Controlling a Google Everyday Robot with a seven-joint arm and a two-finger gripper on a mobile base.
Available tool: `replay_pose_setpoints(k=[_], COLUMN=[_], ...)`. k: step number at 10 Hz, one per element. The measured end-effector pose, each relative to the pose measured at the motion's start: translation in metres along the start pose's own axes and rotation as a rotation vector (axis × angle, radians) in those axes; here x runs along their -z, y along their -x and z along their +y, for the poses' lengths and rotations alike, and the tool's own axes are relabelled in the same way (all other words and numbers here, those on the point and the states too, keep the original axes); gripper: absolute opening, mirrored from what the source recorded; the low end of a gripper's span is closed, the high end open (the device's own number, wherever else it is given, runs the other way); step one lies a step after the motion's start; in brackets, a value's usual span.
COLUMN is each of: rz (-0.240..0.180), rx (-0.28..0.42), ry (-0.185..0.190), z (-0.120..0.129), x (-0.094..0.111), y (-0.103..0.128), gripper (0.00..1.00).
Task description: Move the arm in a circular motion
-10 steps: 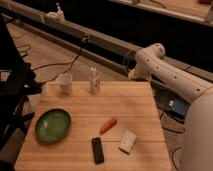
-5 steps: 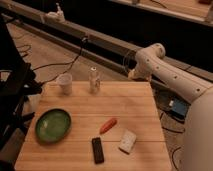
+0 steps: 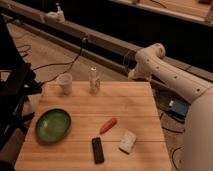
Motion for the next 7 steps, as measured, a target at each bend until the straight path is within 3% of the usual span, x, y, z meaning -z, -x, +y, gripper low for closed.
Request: replay_pose_setpoints(k=[3,7], rz=[0.002,0.002], rx=[0.0,0.0], ry=[0.0,0.0], z=[0.0001,0.0], x=[-0.0014,-0.0014], y=[-0.0008,-0.0008], gripper=[0.72,0.35])
